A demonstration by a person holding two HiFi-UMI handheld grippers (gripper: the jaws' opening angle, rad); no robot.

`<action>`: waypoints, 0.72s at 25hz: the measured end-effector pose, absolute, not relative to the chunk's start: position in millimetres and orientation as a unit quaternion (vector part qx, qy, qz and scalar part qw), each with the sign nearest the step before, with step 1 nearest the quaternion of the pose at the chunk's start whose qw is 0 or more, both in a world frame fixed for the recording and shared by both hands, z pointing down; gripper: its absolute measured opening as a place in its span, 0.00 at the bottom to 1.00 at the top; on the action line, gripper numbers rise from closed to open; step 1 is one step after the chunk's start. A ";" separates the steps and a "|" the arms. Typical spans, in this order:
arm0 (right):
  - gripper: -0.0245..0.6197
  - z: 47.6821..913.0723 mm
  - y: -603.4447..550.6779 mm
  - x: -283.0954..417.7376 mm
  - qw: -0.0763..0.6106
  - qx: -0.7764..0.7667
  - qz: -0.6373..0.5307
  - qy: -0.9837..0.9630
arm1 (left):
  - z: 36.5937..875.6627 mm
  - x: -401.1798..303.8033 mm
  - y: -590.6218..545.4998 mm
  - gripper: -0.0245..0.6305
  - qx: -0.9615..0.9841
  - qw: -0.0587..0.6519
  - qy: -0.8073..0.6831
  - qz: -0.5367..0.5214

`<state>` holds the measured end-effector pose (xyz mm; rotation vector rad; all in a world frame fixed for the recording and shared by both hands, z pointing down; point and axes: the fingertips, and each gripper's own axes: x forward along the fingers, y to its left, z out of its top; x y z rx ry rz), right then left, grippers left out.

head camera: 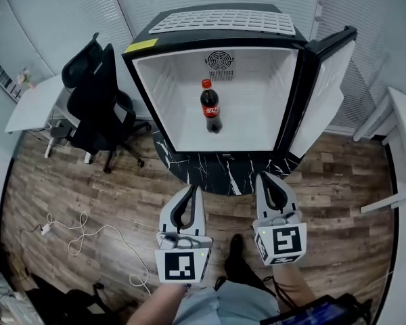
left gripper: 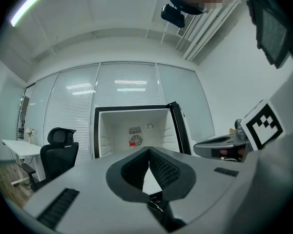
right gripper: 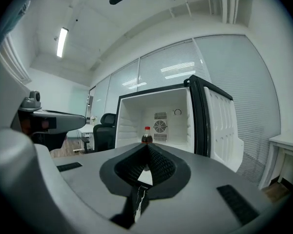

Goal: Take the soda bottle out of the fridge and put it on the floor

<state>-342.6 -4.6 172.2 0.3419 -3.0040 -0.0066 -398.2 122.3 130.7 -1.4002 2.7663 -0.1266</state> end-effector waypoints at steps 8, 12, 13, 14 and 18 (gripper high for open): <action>0.06 154.9 -60.6 -396.2 0.049 0.100 -0.007 -0.994 | 126.6 -448.9 72.4 0.06 -0.436 0.013 0.898 -0.047; 0.06 140.9 -73.1 -417.9 0.036 0.081 -0.022 -0.996 | 113.7 -467.5 62.7 0.06 -0.419 0.028 0.907 -0.036; 0.06 137.9 -74.1 -422.0 0.033 0.078 -0.024 -0.996 | 110.6 -470.8 62.3 0.06 -0.415 0.030 0.909 -0.033; 0.06 135.1 -74.6 -425.8 0.030 0.075 -0.025 -0.996 | 107.9 -474.0 62.4 0.06 -0.411 0.032 0.910 -0.032; 0.06 122.8 -74.9 -441.2 0.019 0.060 -0.034 -0.997 | 101.6 -487.8 65.9 0.06 -0.394 0.040 0.918 -0.031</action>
